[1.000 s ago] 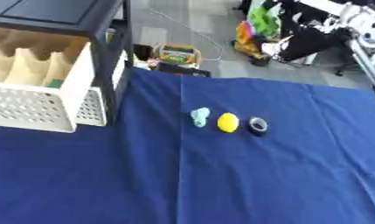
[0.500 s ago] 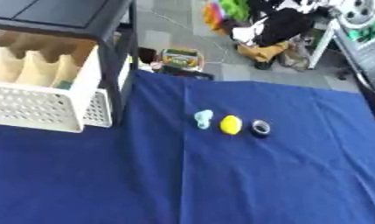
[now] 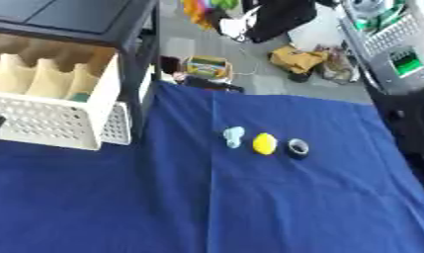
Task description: Pick up objects from table and place into drawer.
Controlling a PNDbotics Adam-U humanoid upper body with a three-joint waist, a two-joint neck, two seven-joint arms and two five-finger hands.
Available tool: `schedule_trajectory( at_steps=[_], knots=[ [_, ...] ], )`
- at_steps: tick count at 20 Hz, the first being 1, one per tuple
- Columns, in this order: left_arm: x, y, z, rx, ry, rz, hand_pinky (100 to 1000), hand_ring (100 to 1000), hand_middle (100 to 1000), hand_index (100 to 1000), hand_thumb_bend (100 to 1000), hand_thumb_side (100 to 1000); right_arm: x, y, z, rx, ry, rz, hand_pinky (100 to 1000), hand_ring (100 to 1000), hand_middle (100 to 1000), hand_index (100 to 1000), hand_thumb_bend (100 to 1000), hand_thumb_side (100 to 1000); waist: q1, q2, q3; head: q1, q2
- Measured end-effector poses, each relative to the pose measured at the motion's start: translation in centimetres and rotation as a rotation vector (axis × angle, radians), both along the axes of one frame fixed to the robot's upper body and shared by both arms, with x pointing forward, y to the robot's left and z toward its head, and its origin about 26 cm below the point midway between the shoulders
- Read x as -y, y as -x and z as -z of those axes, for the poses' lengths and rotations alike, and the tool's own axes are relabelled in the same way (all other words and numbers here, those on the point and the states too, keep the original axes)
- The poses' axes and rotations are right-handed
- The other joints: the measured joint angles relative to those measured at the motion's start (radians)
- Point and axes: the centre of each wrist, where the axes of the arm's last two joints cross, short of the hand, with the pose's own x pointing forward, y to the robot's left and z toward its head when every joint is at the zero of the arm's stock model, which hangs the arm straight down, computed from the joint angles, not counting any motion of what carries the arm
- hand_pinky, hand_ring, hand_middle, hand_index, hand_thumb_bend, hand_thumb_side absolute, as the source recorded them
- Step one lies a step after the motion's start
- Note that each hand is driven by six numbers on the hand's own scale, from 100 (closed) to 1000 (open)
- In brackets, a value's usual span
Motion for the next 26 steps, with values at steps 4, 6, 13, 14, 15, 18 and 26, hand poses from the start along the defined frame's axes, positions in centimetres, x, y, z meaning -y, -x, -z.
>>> schedule_trajectory(
  at_steps=[4,6,13,14,15,18,26],
  knots=[
    [0.3,0.0,-0.1,-0.002,0.002,0.015,238,100,177,840,133,1000,-1.5,0.0,-0.3,0.010,-0.005,-0.043,151,420,160,355,100,248,-0.006,0.000,0.008,-0.005,-0.001],
    [0.4,0.0,-0.2,0.001,0.002,0.019,238,100,177,840,133,1000,-2.1,0.0,-0.4,0.012,-0.007,-0.061,149,418,159,354,100,248,-0.007,0.000,0.011,-0.006,-0.004],
    [0.9,0.0,-0.4,0.002,0.009,0.041,234,100,176,839,136,1000,-4.5,-0.2,-0.6,0.011,-0.020,-0.122,145,415,156,354,100,239,-0.010,0.000,0.031,-0.022,-0.043],
    [1.0,0.0,-0.5,0.001,0.010,0.044,233,100,176,839,137,1000,-4.8,-0.3,-0.5,0.008,-0.021,-0.128,145,415,156,354,100,238,-0.011,0.000,0.034,-0.025,-0.047],
    [1.1,0.0,-0.5,0.000,0.011,0.047,233,100,176,839,138,1000,-5.1,-0.4,-0.4,0.005,-0.022,-0.134,144,415,156,354,100,237,-0.011,0.000,0.037,-0.029,-0.051],
    [1.3,0.0,-0.5,0.000,0.009,0.055,231,100,176,838,139,1000,-5.9,-0.7,-0.2,-0.007,-0.024,-0.145,144,414,154,353,100,234,-0.015,0.000,0.043,-0.035,-0.059],
    [1.7,0.0,-0.6,-0.008,0.007,0.069,225,100,176,837,143,1000,-7.6,-1.8,0.5,-0.055,-0.030,-0.174,145,414,154,355,100,230,-0.025,0.003,0.058,-0.045,-0.079]
  ],
)
